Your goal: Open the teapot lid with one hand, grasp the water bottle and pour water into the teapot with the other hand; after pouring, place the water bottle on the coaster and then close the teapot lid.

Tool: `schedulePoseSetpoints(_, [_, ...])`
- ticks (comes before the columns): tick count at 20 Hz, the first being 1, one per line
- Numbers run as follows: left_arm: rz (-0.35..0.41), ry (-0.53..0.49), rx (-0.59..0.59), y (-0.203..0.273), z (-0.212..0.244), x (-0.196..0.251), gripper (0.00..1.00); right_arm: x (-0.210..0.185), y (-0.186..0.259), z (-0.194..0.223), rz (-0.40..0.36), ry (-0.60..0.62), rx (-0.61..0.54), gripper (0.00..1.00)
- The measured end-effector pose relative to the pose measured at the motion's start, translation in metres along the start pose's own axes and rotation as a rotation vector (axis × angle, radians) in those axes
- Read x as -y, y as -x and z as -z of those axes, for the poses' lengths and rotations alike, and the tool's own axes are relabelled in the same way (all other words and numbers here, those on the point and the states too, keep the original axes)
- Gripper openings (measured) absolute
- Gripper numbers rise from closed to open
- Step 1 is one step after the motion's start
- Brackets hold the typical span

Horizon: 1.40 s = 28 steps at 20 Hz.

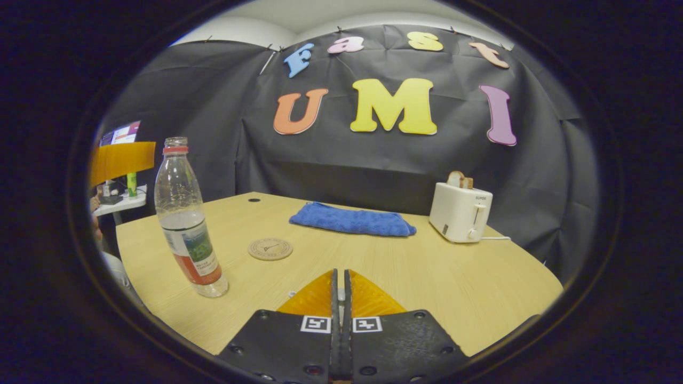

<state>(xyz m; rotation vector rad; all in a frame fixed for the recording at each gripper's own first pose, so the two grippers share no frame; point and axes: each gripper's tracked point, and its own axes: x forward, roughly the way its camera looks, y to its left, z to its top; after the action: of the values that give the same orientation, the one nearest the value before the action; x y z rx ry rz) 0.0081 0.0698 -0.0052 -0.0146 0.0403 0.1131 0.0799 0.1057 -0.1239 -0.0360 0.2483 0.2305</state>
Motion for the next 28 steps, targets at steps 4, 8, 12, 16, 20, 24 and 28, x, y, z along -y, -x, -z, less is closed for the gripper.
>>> schedulePoseSetpoints(4, [0.014, -0.002, -0.024, -0.003, 0.009, 0.007, 0.99, 0.003, 0.007, -0.016, -0.010, 0.008, 0.030, 0.00])
schedulePoseSetpoints(8, [0.051, -0.006, -0.061, 0.005, 0.027, 0.018, 0.99, 0.015, 0.019, -0.028, -0.026, -0.001, 0.042, 0.00])
schedulePoseSetpoints(12, [0.078, -0.008, -0.125, 0.014, 0.060, 0.021, 0.99, 0.031, 0.037, -0.036, -0.016, 0.019, 0.067, 0.00])
schedulePoseSetpoints(16, [0.099, -0.012, -0.203, 0.012, 0.095, 0.030, 0.99, 0.036, 0.055, -0.032, -0.020, 0.013, 0.069, 0.00])
schedulePoseSetpoints(20, [0.131, 0.030, -0.250, 0.002, 0.116, 0.041, 0.99, 0.045, 0.063, -0.022, -0.008, -0.003, 0.049, 0.00])
schedulePoseSetpoints(24, [0.130, 0.020, -0.278, -0.014, 0.129, 0.039, 1.00, 0.050, 0.073, -0.020, 0.005, -0.004, 0.042, 0.00])
schedulePoseSetpoints(28, [0.146, 0.038, -0.310, -0.025, 0.141, 0.040, 1.00, 0.052, 0.079, -0.024, 0.003, -0.018, 0.043, 0.00])
